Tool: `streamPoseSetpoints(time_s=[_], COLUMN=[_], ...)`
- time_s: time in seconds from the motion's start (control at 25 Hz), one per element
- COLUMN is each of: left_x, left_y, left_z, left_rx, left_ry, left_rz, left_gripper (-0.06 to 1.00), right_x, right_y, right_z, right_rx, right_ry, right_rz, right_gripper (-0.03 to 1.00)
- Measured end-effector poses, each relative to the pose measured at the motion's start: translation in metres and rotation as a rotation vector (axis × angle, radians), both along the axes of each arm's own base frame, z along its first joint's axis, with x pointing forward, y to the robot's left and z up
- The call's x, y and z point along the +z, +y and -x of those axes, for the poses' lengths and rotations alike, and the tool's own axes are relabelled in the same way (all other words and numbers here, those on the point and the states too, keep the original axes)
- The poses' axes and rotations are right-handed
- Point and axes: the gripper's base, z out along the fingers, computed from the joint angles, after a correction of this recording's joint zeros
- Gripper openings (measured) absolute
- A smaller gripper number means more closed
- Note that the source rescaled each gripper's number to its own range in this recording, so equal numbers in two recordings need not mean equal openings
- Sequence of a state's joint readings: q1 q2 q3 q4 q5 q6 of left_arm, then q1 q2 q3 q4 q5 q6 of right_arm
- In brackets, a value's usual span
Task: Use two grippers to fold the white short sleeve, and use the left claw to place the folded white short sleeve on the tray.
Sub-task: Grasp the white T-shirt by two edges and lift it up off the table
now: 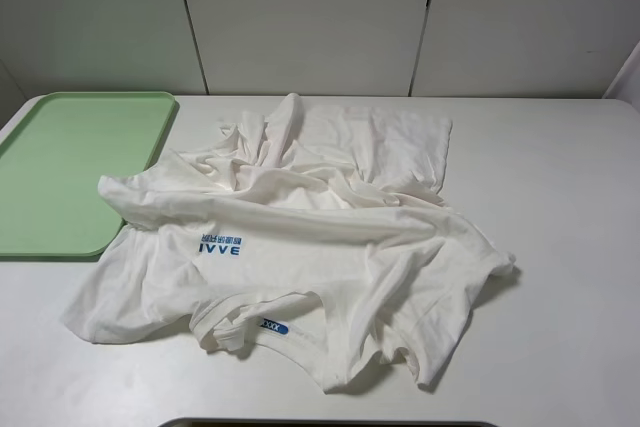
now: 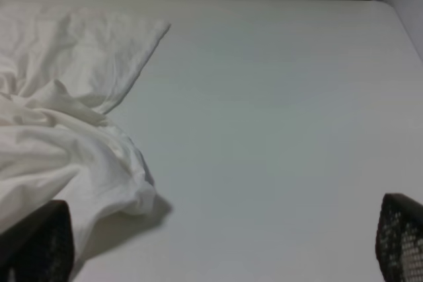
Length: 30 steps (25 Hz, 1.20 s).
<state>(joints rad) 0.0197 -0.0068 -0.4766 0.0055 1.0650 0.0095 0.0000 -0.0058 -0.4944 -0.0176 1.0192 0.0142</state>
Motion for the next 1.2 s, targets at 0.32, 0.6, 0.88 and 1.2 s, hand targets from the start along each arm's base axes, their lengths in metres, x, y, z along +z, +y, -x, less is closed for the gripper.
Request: streamPoseSetpoints(time_s=[0.32, 0.6, 0.88, 1.2], left_x=[0.0000, 0.0000, 0.0000, 0.0001], left_y=[0.0000, 0.0000, 0.0000, 0.0000], left_z=[0.0000, 0.0000, 0.0000, -0.0001], left_rx=[0.000, 0.000, 0.000, 0.000], left_ry=[0.000, 0.000, 0.000, -0.001], left_rz=[0.000, 0.000, 0.000, 0.000], left_gripper=[1.00, 1.00, 1.00, 1.00], right_x=[0.0000, 0.0000, 0.0000, 0.0000], right_y=[0.0000, 0.0000, 0.0000, 0.0000], right_z=[0.0000, 0.0000, 0.0000, 0.0000], right_rx=[0.000, 0.000, 0.000, 0.000], right_ry=[0.000, 0.000, 0.000, 0.000], right_rz=[0.000, 0.000, 0.000, 0.000], right_gripper=[1.00, 1.00, 1.00, 1.00])
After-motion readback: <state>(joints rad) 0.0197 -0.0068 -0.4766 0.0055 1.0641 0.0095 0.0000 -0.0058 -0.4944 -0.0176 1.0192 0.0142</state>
